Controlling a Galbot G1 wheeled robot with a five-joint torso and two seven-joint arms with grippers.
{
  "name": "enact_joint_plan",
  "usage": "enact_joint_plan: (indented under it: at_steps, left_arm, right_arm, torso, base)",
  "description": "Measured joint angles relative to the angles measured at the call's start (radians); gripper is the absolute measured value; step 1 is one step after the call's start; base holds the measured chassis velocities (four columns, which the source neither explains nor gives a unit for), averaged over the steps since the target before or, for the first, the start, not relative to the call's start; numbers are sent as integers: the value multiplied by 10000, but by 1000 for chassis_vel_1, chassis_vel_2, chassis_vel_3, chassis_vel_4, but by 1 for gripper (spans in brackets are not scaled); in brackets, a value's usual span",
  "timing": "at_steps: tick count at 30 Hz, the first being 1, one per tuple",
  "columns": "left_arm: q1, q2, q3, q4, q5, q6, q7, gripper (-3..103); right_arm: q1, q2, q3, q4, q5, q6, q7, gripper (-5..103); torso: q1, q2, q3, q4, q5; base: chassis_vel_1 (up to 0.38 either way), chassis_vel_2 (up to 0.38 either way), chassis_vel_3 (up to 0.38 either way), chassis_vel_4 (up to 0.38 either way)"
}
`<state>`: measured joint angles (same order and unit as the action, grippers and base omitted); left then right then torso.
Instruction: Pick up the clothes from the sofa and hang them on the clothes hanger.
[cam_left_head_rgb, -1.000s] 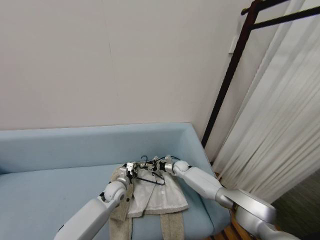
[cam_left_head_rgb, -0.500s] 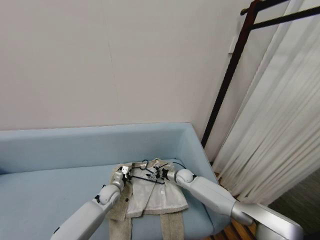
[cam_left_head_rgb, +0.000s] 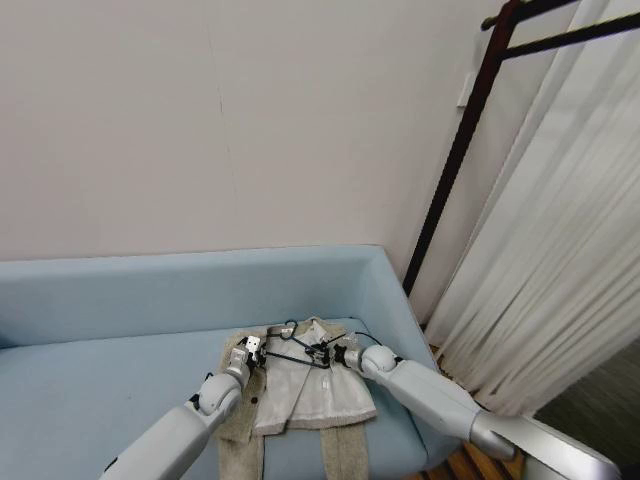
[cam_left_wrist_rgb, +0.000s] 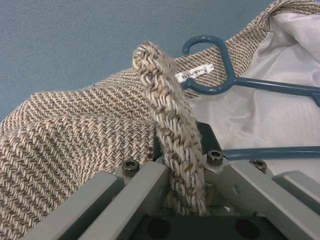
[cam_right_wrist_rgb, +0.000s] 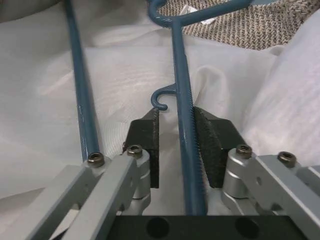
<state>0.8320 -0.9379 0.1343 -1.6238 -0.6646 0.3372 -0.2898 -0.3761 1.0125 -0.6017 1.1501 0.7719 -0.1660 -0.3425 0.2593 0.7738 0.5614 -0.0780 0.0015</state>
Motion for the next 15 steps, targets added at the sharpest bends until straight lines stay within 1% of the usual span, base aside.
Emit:
enact_joint_plan:
  at_steps: [2,3,6,8,9,15]
  left_arm:
    - [0,-15,10,-9,-8,1,-9,0]
    - [0,-28,14,-12,-13,1,-12,0]
    - [-11,-48,21,-15,-24,1,-19,0]
    - [-21,-56,25,-15,-31,1,-22,0]
    - [-25,-60,30,-15,-34,2,-23,0]
    - [-10,-97,48,-10,-40,6,-30,0]
  right_arm:
    - [83,-35,-79,-33,-38,-16,-63,21]
    - [127,-40,-108,-48,-58,-25,-103,18]
    - [198,-37,-154,-63,-72,-35,-131,18]
    - [252,-35,-194,-61,-81,-29,-135,8]
    - [290,-38,-218,-45,-105,-19,-145,6]
    - [582,-167,-437,167,-341,104,-339,6]
  torso:
    - [0,0,0,0,0]
    - [0,0,0,1,0]
    - [0,0,0,2,0]
    - [1,0,0,2,0]
    - [0,0,0,1,0]
    - [0,0,0,3,-2]
  base:
    - [0,0,0,0]
    - [0,0,0,0]
    - [0,0,0,0]
    - [0,0,0,0]
    - [0,0,0,0]
    - [0,0,0,0]
